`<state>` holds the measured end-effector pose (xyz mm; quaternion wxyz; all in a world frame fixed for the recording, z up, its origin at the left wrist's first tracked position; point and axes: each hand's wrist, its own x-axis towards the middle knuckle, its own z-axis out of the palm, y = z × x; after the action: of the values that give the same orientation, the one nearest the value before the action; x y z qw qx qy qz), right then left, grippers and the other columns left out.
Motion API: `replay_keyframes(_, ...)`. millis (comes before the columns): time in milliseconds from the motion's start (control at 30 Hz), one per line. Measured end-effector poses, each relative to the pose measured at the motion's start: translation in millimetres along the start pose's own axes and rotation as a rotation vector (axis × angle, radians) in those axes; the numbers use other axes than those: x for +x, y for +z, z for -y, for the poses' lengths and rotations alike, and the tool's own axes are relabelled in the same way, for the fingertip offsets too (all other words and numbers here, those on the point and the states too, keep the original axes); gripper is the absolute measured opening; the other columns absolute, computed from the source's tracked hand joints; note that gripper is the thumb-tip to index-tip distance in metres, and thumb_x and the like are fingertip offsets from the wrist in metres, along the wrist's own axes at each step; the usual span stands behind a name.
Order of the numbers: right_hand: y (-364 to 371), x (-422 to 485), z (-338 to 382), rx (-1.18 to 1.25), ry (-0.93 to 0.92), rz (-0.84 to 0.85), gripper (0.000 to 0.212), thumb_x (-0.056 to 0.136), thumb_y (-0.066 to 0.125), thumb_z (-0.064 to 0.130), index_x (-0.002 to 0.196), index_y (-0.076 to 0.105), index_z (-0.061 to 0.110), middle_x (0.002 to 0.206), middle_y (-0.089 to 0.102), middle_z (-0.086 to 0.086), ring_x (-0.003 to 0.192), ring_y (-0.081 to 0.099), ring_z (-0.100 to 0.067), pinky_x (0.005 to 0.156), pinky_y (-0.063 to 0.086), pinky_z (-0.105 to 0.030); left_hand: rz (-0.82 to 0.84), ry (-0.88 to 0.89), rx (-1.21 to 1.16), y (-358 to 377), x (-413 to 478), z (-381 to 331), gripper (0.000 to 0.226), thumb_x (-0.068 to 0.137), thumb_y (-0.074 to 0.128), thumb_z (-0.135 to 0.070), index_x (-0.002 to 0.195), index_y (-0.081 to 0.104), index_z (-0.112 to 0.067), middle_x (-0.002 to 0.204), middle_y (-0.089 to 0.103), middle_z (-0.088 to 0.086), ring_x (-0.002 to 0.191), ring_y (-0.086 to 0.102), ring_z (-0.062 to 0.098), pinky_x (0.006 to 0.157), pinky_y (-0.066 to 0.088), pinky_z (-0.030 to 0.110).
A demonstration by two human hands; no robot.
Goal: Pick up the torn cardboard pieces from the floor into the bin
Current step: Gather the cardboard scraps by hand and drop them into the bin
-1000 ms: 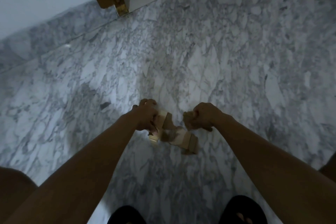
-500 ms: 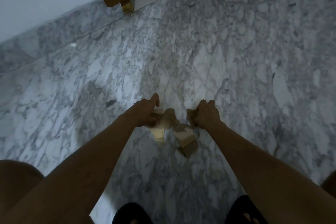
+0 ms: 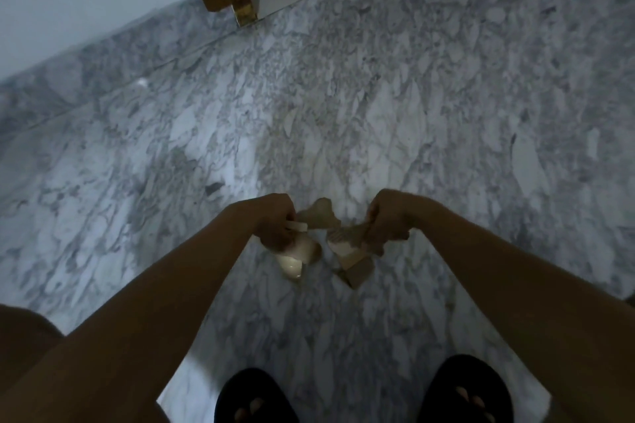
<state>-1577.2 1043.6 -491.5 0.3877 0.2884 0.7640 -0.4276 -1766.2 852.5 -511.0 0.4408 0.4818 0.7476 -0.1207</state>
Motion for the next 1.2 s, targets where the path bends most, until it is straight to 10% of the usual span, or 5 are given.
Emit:
replay_keyframes(233, 112.6, 23.9, 13.6, -0.187, 0.095, -0.441, 0.046, 0.094, 0.058, 0.038, 0.130, 0.051, 0.011, 0.141, 0.028, -0.017, 0.117, 0.044, -0.041, 0.095, 0.044, -0.042, -0.224, 0.185, 0.292, 18.7, 13.9, -21.4, 0.064, 0.080, 0.073, -0.030, 0.137, 0.042, -0.029, 0.158, 0.004, -0.003, 0.136, 0.024, 0.027, 0.096, 0.046, 0.045)
replay_keyframes(433, 111.1, 29.1, 2.2, -0.009, -0.064, -0.449, 0.077, 0.089, 0.067, 0.036, 0.144, 0.020, 0.012, 0.119, 0.056, -0.017, 0.097, 0.060, -0.032, 0.077, 0.045, -0.035, -0.328, 0.196, 0.389, 33.6, 24.5, -26.5, 0.054, 0.084, 0.068, -0.031, 0.131, 0.042, -0.024, 0.137, 0.039, 0.003, 0.113, 0.049, 0.026, 0.084, 0.045, 0.041)
replay_keyframes(667, 28.4, 9.4, -21.5, 0.311, 0.041, -0.250, 0.026, 0.071, 0.087, 0.024, 0.083, 0.072, 0.007, 0.076, 0.070, -0.010, 0.062, 0.065, -0.020, 0.049, 0.048, -0.023, -0.212, 0.012, -0.023, 15.1, 21.4, -14.6, 0.029, 0.080, 0.067, -0.027, 0.105, 0.059, -0.017, 0.101, 0.063, 0.007, 0.085, 0.059, 0.021, 0.067, 0.043, 0.031)
replay_keyframes(900, 1.3, -27.4, -22.4, 1.038, -0.121, -0.174, 0.034, 0.075, 0.084, 0.011, 0.105, 0.072, 0.001, 0.094, 0.074, -0.013, 0.083, 0.070, -0.023, 0.077, 0.054, -0.034, -0.488, 0.024, -0.905, -26.4, 10.9, -56.5, 0.018, 0.087, 0.071, -0.038, 0.080, 0.072, -0.021, 0.076, 0.072, 0.001, 0.072, 0.070, 0.019, 0.059, 0.055, 0.031)
replay_keyframes(1200, -0.3, -116.6, -71.8, 1.406, -0.234, -0.886, 0.035, 0.089, 0.074, 0.022, 0.121, 0.065, 0.012, 0.099, 0.073, -0.013, 0.082, 0.069, -0.033, 0.064, 0.057, -0.041, -0.222, 0.388, -0.876, -95.0, 9.5, -228.8, 0.035, 0.099, 0.051, -0.041, 0.122, 0.059, -0.016, 0.116, 0.067, 0.005, 0.106, 0.065, 0.024, 0.096, 0.052, 0.044)
